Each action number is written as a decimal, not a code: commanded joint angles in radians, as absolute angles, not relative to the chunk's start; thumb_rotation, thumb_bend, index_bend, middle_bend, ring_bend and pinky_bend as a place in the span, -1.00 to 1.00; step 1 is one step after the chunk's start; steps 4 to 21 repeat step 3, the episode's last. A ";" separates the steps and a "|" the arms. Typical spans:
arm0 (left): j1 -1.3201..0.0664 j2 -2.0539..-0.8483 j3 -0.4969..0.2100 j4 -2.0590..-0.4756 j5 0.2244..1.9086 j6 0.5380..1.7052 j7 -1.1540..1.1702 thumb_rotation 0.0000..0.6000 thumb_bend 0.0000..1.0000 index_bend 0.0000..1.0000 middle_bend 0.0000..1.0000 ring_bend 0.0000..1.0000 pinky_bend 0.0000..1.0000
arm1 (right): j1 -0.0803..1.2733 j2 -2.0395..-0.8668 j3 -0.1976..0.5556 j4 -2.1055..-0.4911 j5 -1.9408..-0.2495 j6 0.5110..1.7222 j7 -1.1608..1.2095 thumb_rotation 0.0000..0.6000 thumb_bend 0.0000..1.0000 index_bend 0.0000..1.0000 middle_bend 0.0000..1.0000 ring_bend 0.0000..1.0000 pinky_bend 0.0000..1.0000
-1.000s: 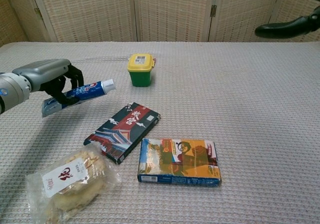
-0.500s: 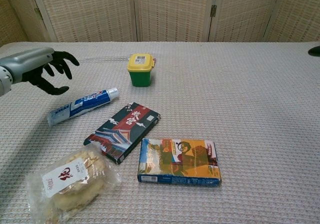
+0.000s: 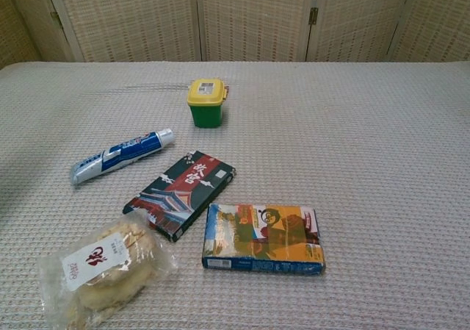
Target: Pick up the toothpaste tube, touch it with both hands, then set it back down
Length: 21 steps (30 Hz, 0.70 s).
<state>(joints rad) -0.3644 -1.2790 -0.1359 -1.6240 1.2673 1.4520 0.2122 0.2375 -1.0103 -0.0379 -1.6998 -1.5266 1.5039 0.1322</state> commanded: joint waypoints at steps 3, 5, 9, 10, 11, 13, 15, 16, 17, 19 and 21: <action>-0.246 -1.231 -0.061 -1.664 1.365 1.583 0.187 1.00 -0.15 -0.39 -0.25 -0.47 -0.59 | 0.183 -1.043 -0.043 -1.670 -1.522 1.543 0.116 1.00 -0.48 -1.00 -1.00 -1.00 -1.00; -0.246 -1.231 -0.061 -1.664 1.365 1.583 0.187 1.00 -0.15 -0.39 -0.25 -0.47 -0.59 | 0.183 -1.043 -0.043 -1.670 -1.522 1.543 0.116 1.00 -0.48 -1.00 -1.00 -1.00 -1.00; -0.246 -1.231 -0.061 -1.664 1.365 1.583 0.187 1.00 -0.15 -0.39 -0.25 -0.47 -0.59 | 0.183 -1.043 -0.043 -1.670 -1.522 1.543 0.116 1.00 -0.48 -1.00 -1.00 -1.00 -1.00; -0.246 -1.231 -0.061 -1.664 1.365 1.583 0.187 1.00 -0.15 -0.39 -0.25 -0.47 -0.59 | 0.183 -1.043 -0.043 -1.670 -1.522 1.543 0.116 1.00 -0.48 -1.00 -1.00 -1.00 -1.00; -0.246 -1.231 -0.061 -1.664 1.365 1.583 0.187 1.00 -0.15 -0.39 -0.25 -0.47 -0.59 | 0.183 -1.043 -0.043 -1.670 -1.522 1.543 0.116 1.00 -0.48 -1.00 -1.00 -1.00 -1.00; -0.246 -1.231 -0.061 -1.664 1.365 1.583 0.187 1.00 -0.15 -0.39 -0.25 -0.47 -0.59 | 0.183 -1.043 -0.043 -1.670 -1.522 1.543 0.116 1.00 -0.48 -1.00 -1.00 -1.00 -1.00; -0.246 -1.231 -0.061 -1.664 1.365 1.583 0.187 1.00 -0.15 -0.39 -0.25 -0.47 -0.59 | 0.183 -1.043 -0.043 -1.670 -1.522 1.543 0.116 1.00 -0.48 -1.00 -1.00 -1.00 -1.00; -0.246 -1.231 -0.061 -1.664 1.365 1.583 0.187 1.00 -0.15 -0.39 -0.25 -0.47 -0.59 | 0.183 -1.043 -0.043 -1.670 -1.522 1.543 0.116 1.00 -0.48 -1.00 -1.00 -1.00 -1.00; -0.246 -1.231 -0.061 -1.664 1.365 1.583 0.187 1.00 -0.15 -0.39 -0.25 -0.47 -0.59 | 0.183 -1.043 -0.043 -1.670 -1.522 1.543 0.116 1.00 -0.48 -1.00 -1.00 -1.00 -1.00; -0.246 -1.231 -0.061 -1.664 1.365 1.583 0.187 1.00 -0.15 -0.39 -0.25 -0.47 -0.59 | 0.183 -1.043 -0.043 -1.670 -1.522 1.543 0.116 1.00 -0.48 -1.00 -1.00 -1.00 -1.00; -0.246 -1.231 -0.061 -1.664 1.365 1.583 0.187 1.00 -0.15 -0.39 -0.25 -0.47 -0.59 | 0.183 -1.043 -0.043 -1.670 -1.522 1.543 0.116 1.00 -0.48 -1.00 -1.00 -1.00 -1.00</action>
